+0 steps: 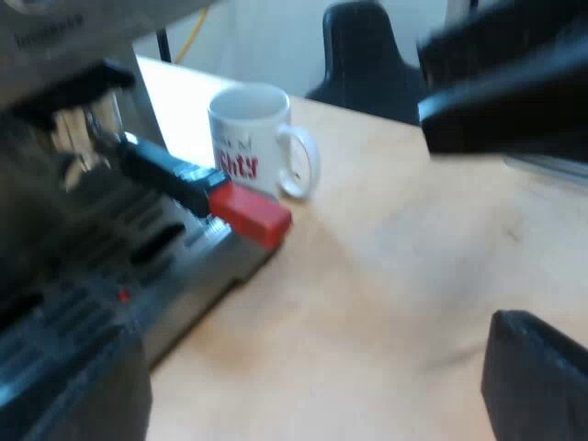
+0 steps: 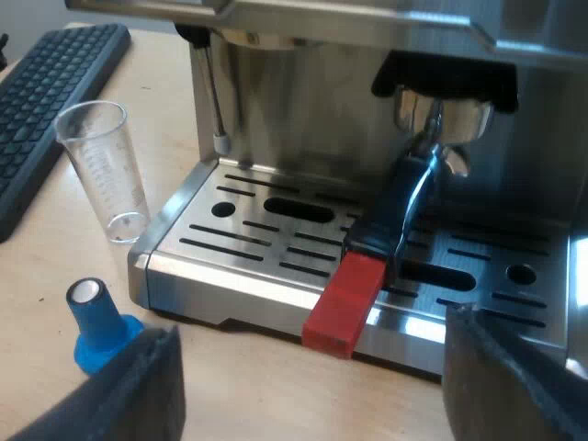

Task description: Grind coffee beans and then tamp

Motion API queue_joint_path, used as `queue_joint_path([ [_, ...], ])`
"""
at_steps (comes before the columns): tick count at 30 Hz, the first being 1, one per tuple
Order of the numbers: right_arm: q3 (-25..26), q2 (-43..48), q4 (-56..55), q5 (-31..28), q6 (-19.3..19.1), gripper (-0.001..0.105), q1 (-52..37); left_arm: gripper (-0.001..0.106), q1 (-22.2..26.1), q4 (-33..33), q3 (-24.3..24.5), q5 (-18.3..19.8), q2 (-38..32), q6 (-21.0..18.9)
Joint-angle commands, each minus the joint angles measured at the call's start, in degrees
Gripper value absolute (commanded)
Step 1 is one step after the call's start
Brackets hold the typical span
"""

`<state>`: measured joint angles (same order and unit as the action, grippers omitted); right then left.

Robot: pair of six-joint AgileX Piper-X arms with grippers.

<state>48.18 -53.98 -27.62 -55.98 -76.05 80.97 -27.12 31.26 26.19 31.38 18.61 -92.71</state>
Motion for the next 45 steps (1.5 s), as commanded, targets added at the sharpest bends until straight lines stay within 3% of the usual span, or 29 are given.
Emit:
queue_joint_path([
  [1, 3.5, 0.5, -1.8, 0.9, -0.5, 0.062, 0.1, 0.079, -0.2, 4.1, 0.1, 0.6, -2.7, -0.5],
  [7, 6.7, 0.5, -2.6, 0.9, 1.7, 0.062, -0.1, 0.079, -0.2, 4.9, 0.1, 0.6, -4.4, -0.5],
  [13, 7.9, 0.0, -5.8, 1.7, 8.1, 0.062, -0.8, 0.079, -0.2, 4.9, 0.1, 0.5, -4.4, -0.5],
  [15, 8.4, -0.6, -6.6, 2.3, 8.4, 0.062, -1.1, 0.079, -0.2, 4.9, 0.1, 0.5, -4.4, -0.5],
  [19, 11.5, -3.4, -11.2, 6.4, 8.7, 0.062, -3.3, 0.079, -0.2, 4.9, 0.1, 0.5, -4.4, -0.5],
  [23, 15.6, -6.9, -16.9, 12.1, 12.0, 0.062, -7.6, 0.079, -0.2, 4.9, 0.1, 0.5, -4.4, -0.5],
  [32, 18.1, -10.6, -21.0, 23.3, 13.4, 0.062, -16.0, 0.079, -0.2, 4.9, 0.1, 0.5, -4.4, -0.5],
  [45, 18.4, -15.8, -21.1, 27.7, 14.4, 0.062, -18.8, 0.079, -0.2, 4.9, 0.1, 0.5, -4.4, -0.5],
])
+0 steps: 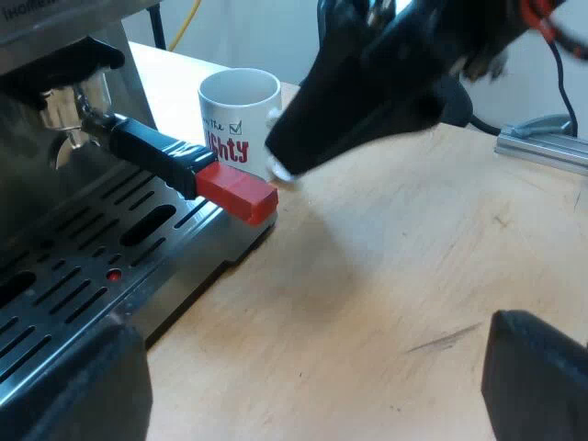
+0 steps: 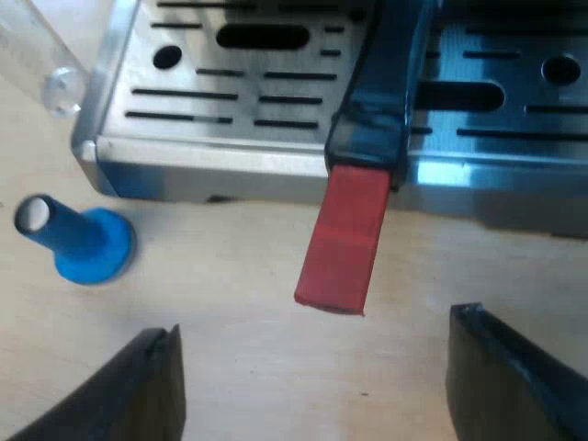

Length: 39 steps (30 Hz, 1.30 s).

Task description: Grind coffee beans and then tamp

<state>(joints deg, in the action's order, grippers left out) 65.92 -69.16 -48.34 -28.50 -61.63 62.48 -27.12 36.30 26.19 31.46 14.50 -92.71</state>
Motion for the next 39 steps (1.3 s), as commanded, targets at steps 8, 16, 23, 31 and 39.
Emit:
queue_joint_path([
  [8, 0.6, -4.0, 0.0, 1.4, 0.0, 0.062, -2.5, 0.079, -0.2, -0.2, 0.1, 0.4, -0.3, -0.5],
  [16, 0.6, -6.0, 3.0, 3.9, 0.0, 0.062, -5.9, 0.079, -0.2, -0.2, 0.1, 0.4, -0.3, -0.5],
  [23, 0.6, -9.1, 4.7, 4.2, 0.0, 0.062, -6.3, 0.079, -0.2, -0.2, 0.1, 0.4, -0.3, -0.5],
  [31, 0.6, -12.0, 7.0, 2.5, 0.0, 0.062, -6.3, 0.079, -0.2, -0.2, 0.1, 0.4, -0.3, -0.5],
  [39, 0.8, -12.8, 7.5, 3.4, 0.0, 0.062, -9.6, 0.079, -0.2, -0.2, 0.1, 0.4, -0.3, -0.5],
])
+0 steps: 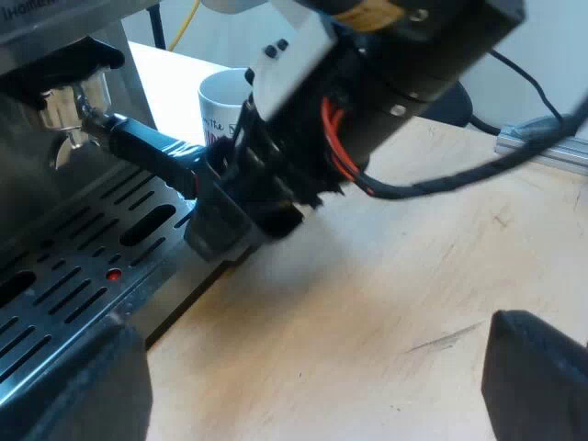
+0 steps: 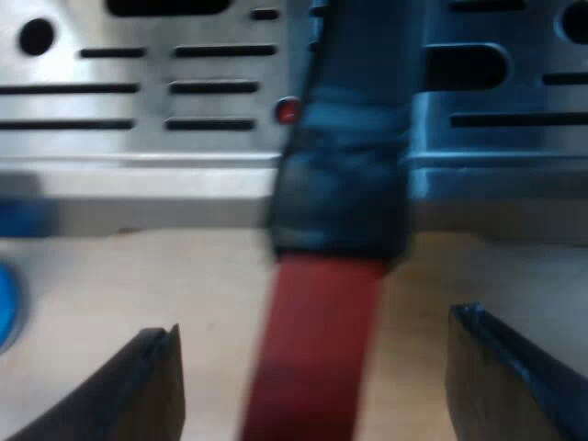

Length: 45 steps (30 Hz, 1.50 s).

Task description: Grind coffee beans and then tamp

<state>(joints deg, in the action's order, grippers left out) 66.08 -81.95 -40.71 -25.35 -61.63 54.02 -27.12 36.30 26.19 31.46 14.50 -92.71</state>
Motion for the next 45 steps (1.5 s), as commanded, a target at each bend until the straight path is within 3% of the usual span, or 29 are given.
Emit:
queue_joint_path([
  [1, 0.6, 0.0, -0.2, 0.6, 0.0, 0.062, -1.7, 0.079, -0.2, -0.2, 0.1, 0.4, -0.3, -0.5],
  [42, 0.5, -2.4, 1.8, 1.4, -1.5, 0.062, -2.5, 0.079, -0.2, -0.2, 0.1, 0.4, -0.3, -0.5],
  [45, 0.5, -2.4, 1.8, 2.1, -1.5, 0.052, -2.5, 0.079, -0.2, -0.2, 0.1, 0.4, -0.3, -0.5],
])
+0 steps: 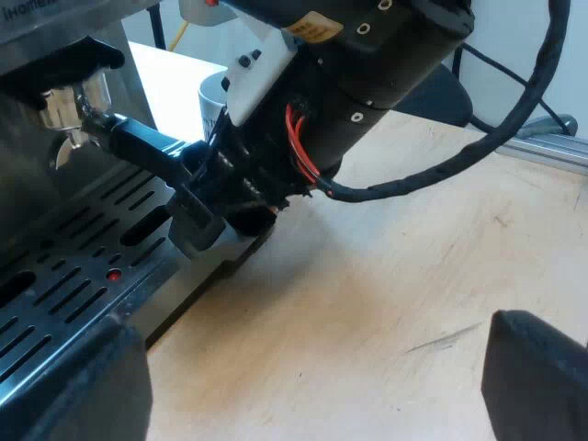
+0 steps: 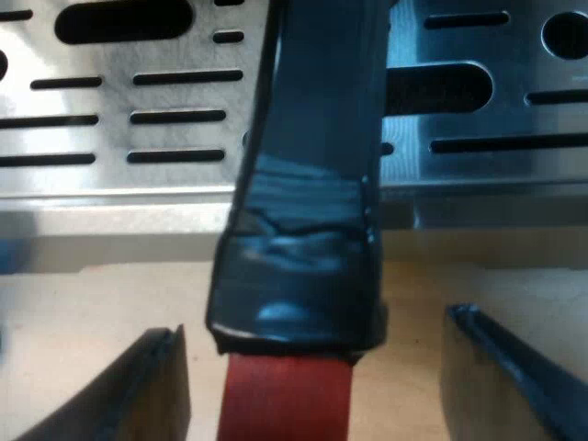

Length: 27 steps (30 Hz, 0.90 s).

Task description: Grind coffee beans and then tamp

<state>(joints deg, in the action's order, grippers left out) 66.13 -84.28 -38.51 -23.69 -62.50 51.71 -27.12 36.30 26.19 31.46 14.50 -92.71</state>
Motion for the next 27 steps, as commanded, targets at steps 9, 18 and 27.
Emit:
queue_joint_path([
  [9, 0.4, 0.0, -0.4, 0.8, -0.6, 0.032, -0.2, 0.079, -0.2, -0.2, 0.1, 0.4, -0.3, -0.5],
  [18, 0.4, 0.0, -0.4, 0.8, -0.6, 0.012, -0.2, 0.079, -0.2, -0.2, 0.1, 0.4, -0.3, -0.5],
  [27, 0.4, 0.0, -0.4, 0.8, -0.6, 0.0, -0.2, 0.079, -0.2, -0.2, 0.1, 0.4, -0.3, -0.5],
])
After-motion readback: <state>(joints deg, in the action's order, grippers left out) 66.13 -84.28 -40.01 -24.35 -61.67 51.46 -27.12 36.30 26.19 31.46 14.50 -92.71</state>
